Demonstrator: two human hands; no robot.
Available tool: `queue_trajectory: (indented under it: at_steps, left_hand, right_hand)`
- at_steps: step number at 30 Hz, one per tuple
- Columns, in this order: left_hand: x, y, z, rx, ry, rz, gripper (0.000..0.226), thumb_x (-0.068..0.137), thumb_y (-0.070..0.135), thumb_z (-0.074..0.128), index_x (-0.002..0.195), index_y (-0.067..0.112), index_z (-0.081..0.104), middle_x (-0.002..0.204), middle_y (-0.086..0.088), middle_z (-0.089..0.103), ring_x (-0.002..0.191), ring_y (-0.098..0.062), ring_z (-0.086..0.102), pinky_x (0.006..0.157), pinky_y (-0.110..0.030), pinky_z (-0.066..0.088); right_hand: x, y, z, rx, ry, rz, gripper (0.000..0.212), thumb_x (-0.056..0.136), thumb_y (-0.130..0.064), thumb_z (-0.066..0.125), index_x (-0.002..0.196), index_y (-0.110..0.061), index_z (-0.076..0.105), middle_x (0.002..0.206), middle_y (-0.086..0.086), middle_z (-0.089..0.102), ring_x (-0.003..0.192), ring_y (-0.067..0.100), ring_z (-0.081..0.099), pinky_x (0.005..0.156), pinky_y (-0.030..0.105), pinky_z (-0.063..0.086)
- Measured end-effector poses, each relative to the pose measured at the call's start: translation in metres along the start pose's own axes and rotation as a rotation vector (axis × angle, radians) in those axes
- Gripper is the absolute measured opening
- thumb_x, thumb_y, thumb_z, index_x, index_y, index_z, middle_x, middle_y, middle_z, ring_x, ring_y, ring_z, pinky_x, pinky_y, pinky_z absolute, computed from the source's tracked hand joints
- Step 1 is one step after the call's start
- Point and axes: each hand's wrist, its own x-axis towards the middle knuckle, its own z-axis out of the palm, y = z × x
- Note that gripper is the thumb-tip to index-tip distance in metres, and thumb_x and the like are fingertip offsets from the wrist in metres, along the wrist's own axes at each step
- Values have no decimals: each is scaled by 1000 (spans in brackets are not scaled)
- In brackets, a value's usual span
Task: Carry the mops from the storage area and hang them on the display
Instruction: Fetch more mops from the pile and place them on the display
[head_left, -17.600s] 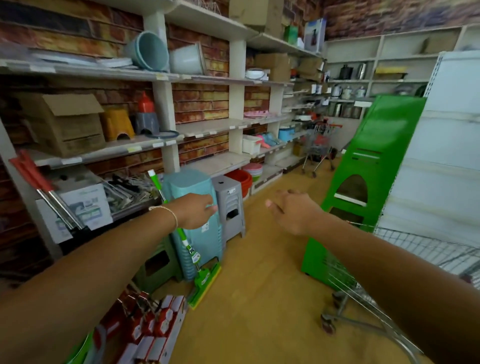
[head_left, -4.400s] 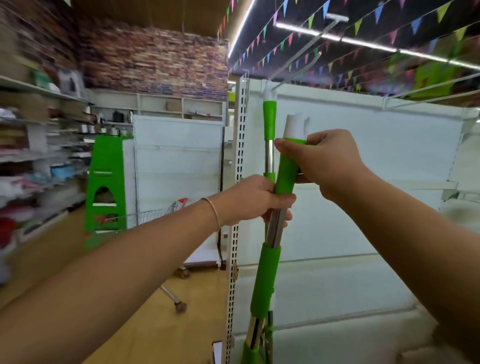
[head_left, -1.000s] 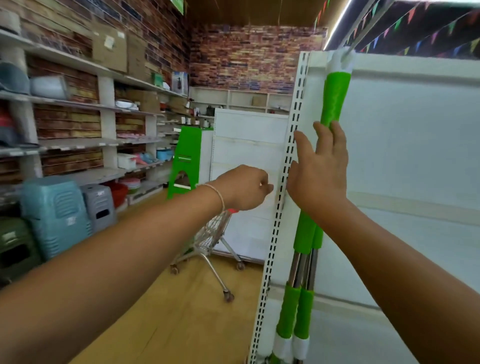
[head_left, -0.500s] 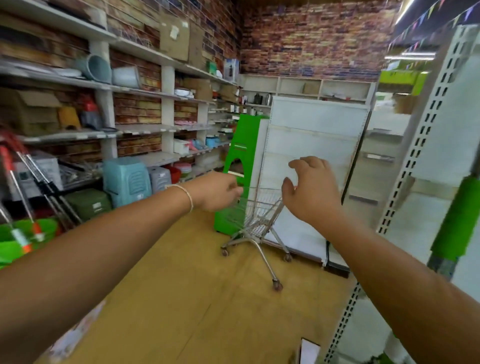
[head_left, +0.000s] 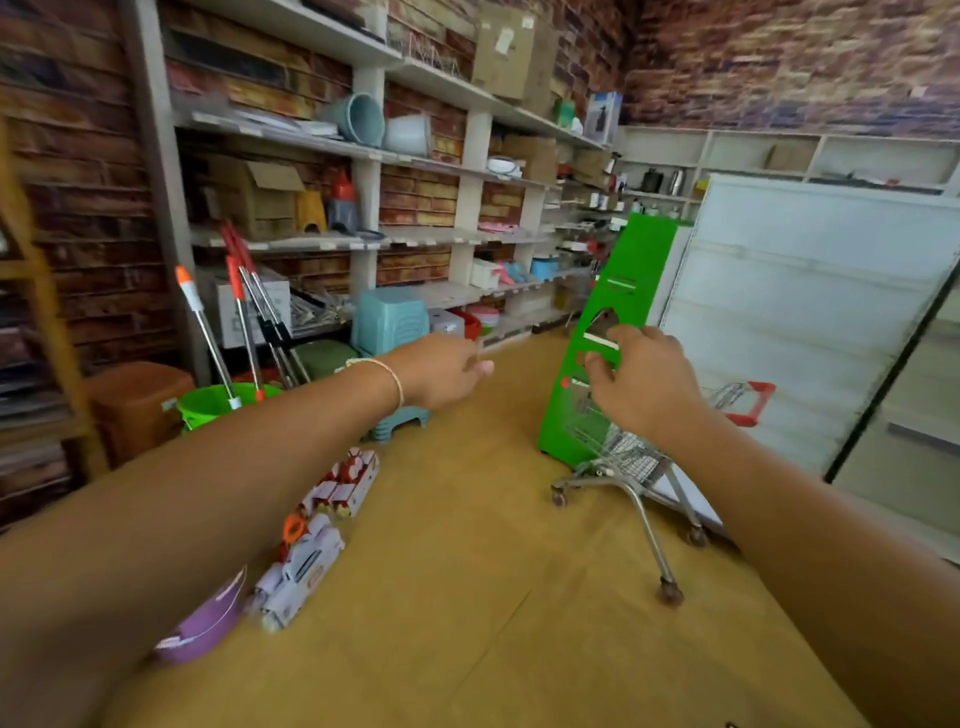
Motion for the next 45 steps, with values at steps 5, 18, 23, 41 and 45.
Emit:
queue_trajectory:
  at_steps: [5,18,23,41,45]
  left_hand:
    - [2,-38,5,13,-25,-58,43,102,47,28,104,13,54,101,-8,60,84,-21,50,71,-33,37]
    - [82,-111,42,12,5,-181,46,101,50,31,113,11,53,112,-13,57,98,-27,53,82,-37,44]
    - [155,-132,56,8,-19,-250,49,100,51,32,124,13,50,122,-14,52,114,-30,50,92,-38,41]
    - [382,-153,73,59,-14,-215,53,99,51,33,132,12,46,133,-17,47,119,-33,50,99,-46,43]
    - [428,-181,84,27,-19,-192,55,100,51,33,138,12,43,138,-18,45,126,-32,45,103,-42,40]
  right_hand:
    - [25,-26,29,26,-57,-35,56,100,-46,44,140,-8,48,129,21,57,123,41,50,99,47,49]
    - [125,-33,131,134,-204,-53,59,100,-45,45,145,-6,39,140,23,49,133,43,41,107,46,41]
    - [189,-10,169,143,-259,-56,62,100,-45,46,148,-8,36,140,22,48,131,42,43,106,46,41]
    - [376,48,241,183,-261,-49,58,101,-45,45,145,-8,38,142,22,47,134,42,41,106,48,42]
    - [413,49,269,167,-278,-59,61,101,-43,46,149,-9,33,145,21,45,138,41,36,109,48,39]
